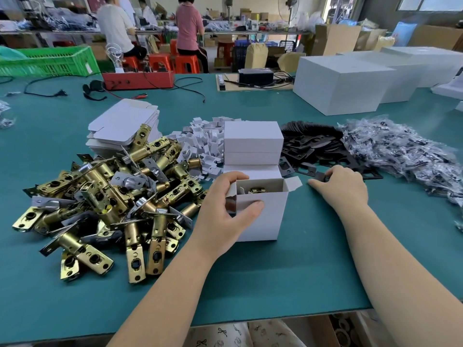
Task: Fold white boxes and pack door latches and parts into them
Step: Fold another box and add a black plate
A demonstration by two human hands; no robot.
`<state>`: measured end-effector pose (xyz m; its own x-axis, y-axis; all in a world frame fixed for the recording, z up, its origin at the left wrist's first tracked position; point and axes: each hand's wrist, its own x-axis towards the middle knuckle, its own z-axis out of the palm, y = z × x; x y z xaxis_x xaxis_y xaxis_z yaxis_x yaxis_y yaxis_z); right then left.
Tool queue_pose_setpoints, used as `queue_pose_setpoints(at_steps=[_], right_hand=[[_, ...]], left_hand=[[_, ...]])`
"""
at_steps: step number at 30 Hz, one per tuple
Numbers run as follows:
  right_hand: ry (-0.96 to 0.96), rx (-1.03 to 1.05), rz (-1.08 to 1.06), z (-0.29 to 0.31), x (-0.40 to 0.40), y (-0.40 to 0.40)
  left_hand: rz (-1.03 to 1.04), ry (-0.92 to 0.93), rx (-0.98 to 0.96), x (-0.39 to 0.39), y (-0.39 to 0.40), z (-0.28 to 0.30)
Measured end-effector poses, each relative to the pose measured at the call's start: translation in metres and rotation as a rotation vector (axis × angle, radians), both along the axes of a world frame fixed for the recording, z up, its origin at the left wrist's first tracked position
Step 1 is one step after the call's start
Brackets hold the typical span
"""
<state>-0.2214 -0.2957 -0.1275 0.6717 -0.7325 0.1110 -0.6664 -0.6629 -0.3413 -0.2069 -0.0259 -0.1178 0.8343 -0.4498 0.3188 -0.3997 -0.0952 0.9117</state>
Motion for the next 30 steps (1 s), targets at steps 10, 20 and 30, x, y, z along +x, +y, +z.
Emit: queue_pose_setpoints(at_steps=[10, 20, 30], right_hand=[[-0.174, -0.034, 0.031, 0.007, -0.006, 0.006], [-0.855, 0.691, 0.572, 0.088, -0.036, 0.075], [-0.521, 0.430, 0.788, 0.095, -0.048, 0.132]], left_hand=[[-0.010, -0.009, -0.005, -0.001, 0.002, 0.000], [-0.028, 0.005, -0.012, 0.000, 0.000, 0.001], [-0.060, -0.004, -0.073, -0.001, 0.000, 0.001]])
